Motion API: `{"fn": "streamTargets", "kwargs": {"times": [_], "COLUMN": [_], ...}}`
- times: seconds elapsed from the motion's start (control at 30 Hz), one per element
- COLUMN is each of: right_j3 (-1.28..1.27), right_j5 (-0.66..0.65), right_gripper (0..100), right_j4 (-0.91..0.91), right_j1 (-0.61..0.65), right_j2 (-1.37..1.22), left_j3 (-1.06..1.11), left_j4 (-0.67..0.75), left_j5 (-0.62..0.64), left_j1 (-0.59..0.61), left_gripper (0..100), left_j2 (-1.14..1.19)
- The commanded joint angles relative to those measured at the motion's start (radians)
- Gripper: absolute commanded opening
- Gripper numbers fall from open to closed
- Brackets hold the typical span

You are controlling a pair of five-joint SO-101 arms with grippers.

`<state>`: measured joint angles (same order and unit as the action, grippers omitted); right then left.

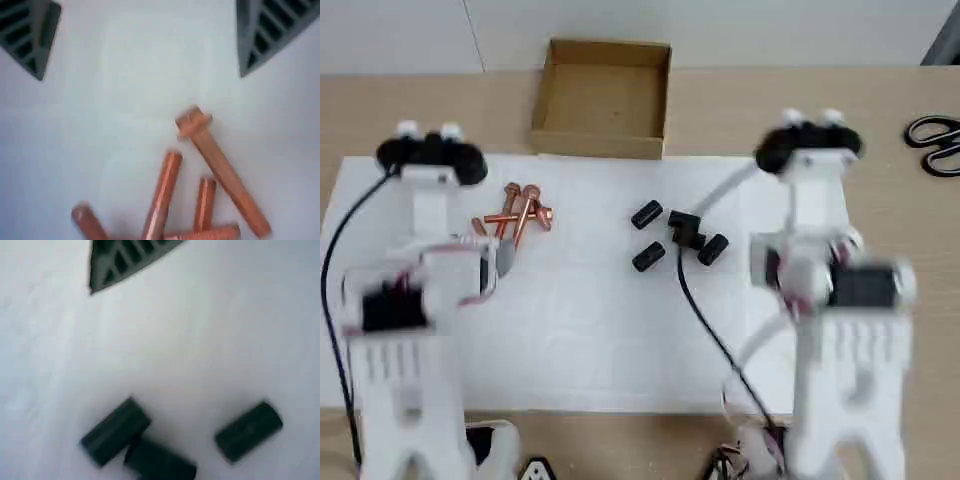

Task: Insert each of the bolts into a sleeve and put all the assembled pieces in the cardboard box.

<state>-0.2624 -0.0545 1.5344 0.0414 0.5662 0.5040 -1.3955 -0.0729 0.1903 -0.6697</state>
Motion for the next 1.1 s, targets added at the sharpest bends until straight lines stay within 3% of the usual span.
{"fn": "streamTargets", "kwargs": {"times": [0.0, 0.3, 0.8, 1.07], "right_j3": [0.203, 0.423, 0.516, 0.516], "right_j5": [-0.002, 0.181, 0.353, 0.446], "right_gripper": [21.0, 20.9, 20.9, 20.8], "right_j4": [0.056, 0.056, -0.133, -0.16], "right_j1": [0.018, 0.022, 0.194, 0.193], "right_j2": [-0.326, -0.694, -0.895, -0.987], "left_j3": [-0.239, -0.444, -0.469, -0.469], "left_j4": [-0.118, -0.206, -0.222, -0.23], "left_j5": [-0.006, -0.009, -0.124, -0.149], "left_j1": [0.002, -0.011, -0.015, -0.015], "left_gripper": [24, 24, 24, 24], "left_j2": [0.29, 0.632, 0.647, 0.649]}}
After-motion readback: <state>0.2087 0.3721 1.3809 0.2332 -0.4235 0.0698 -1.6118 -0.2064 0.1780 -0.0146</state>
